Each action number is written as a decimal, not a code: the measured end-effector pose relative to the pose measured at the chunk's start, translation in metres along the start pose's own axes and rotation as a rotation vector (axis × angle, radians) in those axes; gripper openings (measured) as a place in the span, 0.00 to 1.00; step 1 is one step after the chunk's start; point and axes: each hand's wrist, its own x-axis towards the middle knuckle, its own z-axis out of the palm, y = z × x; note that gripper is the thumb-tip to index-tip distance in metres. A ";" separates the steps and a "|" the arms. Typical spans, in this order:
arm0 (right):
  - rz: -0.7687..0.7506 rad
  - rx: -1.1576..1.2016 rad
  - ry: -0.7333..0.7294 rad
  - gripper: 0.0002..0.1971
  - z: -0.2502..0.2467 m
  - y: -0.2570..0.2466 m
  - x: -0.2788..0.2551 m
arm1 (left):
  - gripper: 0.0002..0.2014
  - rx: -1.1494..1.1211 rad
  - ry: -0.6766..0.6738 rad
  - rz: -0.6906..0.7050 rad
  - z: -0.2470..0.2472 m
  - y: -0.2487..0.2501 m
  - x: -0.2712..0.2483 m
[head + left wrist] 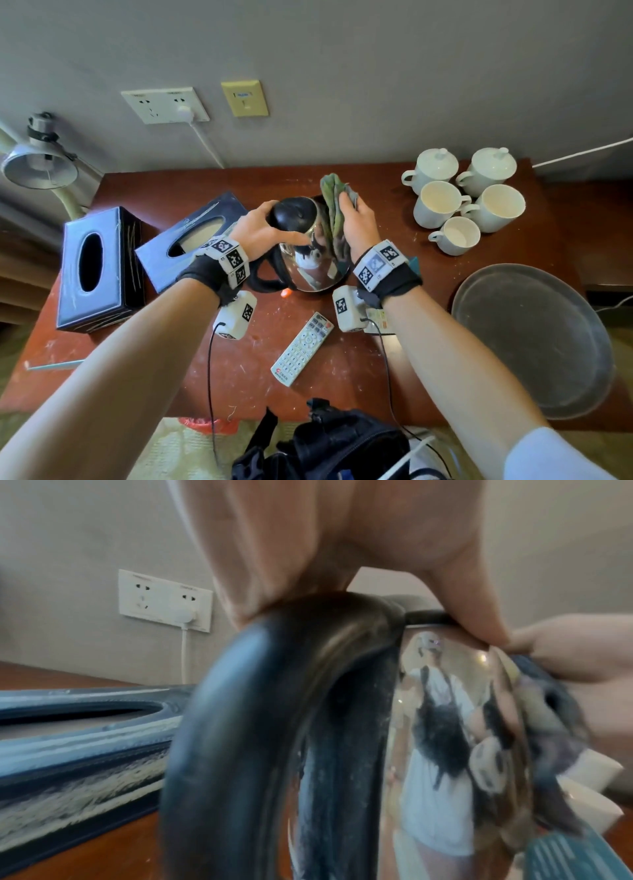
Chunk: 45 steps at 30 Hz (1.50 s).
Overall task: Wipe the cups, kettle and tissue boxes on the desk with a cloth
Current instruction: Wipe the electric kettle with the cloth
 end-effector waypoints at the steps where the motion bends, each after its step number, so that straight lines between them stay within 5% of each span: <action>1: -0.013 -0.013 0.005 0.11 -0.004 -0.008 0.003 | 0.55 0.061 -0.035 0.033 0.002 0.002 -0.002; 4: -0.066 -0.200 -0.045 0.14 -0.015 -0.021 0.010 | 0.55 0.283 -0.122 0.126 0.007 0.001 -0.010; 10: -0.138 -0.724 -0.422 0.20 -0.007 -0.019 0.008 | 0.52 0.252 -0.106 0.084 0.007 -0.009 -0.019; 23: -0.299 -0.910 -0.358 0.20 -0.014 -0.018 -0.018 | 0.48 0.292 -0.118 0.095 0.005 -0.006 -0.017; 30: -0.110 -0.790 -0.363 0.23 0.006 -0.018 0.004 | 0.48 0.319 -0.113 0.106 0.003 -0.006 -0.020; 34: -0.046 -0.558 -0.279 0.12 -0.019 -0.006 -0.005 | 0.48 0.334 -0.109 0.095 0.003 -0.007 -0.023; 40: 0.079 -0.398 -0.056 0.09 -0.039 -0.003 -0.006 | 0.51 0.422 -0.082 0.132 -0.001 -0.027 -0.038; 45: 0.291 -0.248 0.040 0.22 -0.025 0.019 -0.001 | 0.41 0.355 -0.083 0.167 -0.008 -0.042 -0.049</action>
